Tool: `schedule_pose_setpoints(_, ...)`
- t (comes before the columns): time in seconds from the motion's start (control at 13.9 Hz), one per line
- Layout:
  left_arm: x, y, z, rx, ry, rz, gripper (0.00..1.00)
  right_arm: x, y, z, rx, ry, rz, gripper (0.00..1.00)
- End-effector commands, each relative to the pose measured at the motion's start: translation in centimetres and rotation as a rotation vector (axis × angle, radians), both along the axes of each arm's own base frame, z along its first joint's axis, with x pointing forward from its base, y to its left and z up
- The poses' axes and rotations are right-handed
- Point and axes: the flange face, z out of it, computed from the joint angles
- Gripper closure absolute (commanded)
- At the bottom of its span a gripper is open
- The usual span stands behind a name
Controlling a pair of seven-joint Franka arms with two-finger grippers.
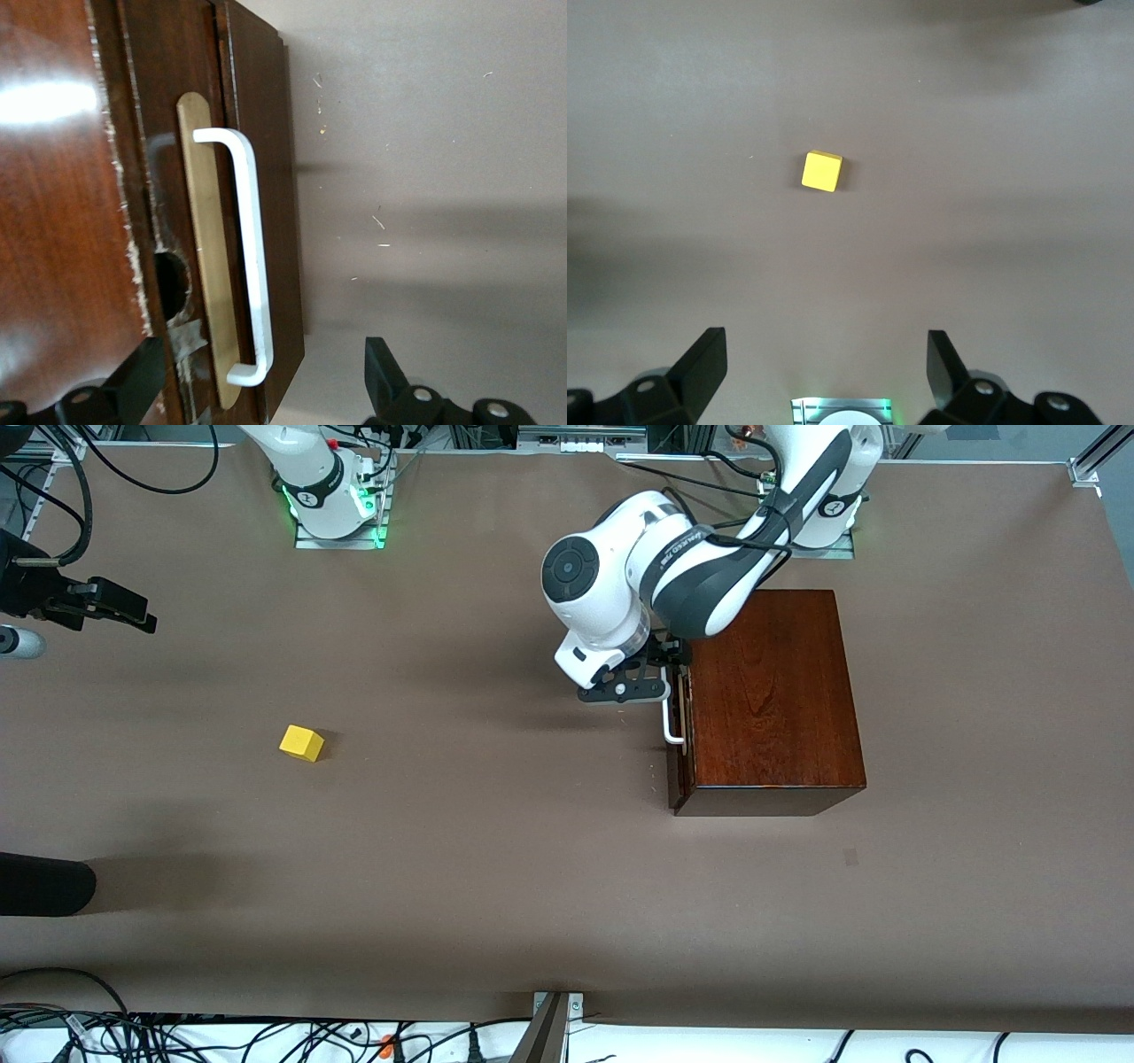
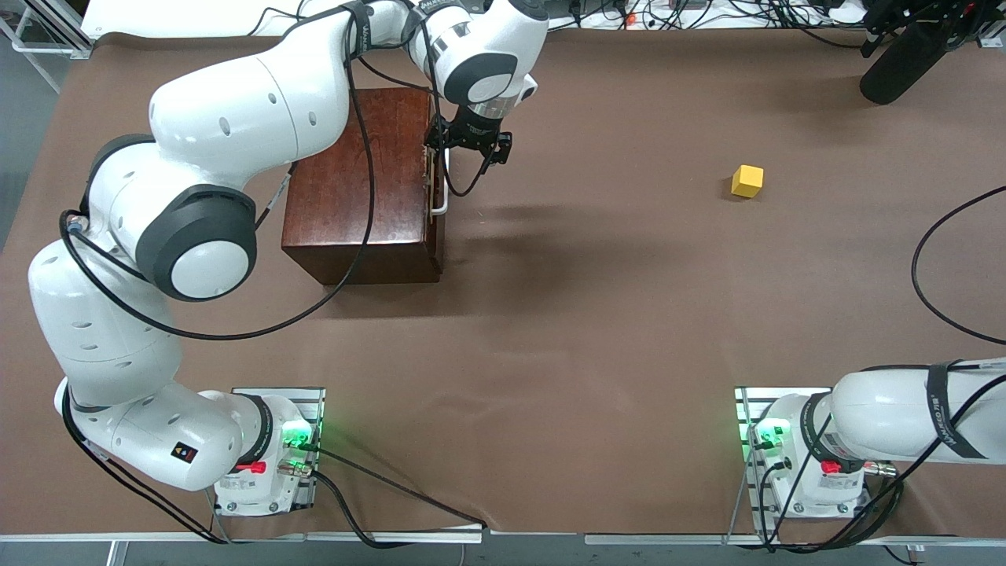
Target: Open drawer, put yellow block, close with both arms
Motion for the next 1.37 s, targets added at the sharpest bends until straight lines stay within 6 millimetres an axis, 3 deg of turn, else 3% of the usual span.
schedule_pose_setpoints(0.0,0.3,-0.4,-1.4,0.016,0.003,-0.034,0.0,-0.1,-0.2,0.7,0.002,-0.001,0.006,0.0)
schedule_pose_setpoints(0.65,0.5,0.0,-6.0,0.03,0.044,-0.035,0.0,-0.1,-0.2,0.7,0.002,0.001,0.008,0.0)
schedule_pose_setpoints(1.3,0.8,-0.9,-7.3,-0.003,0.005,-0.032,0.0,-0.1,-0.1,0.7,0.003,-0.001,0.008,0.0)
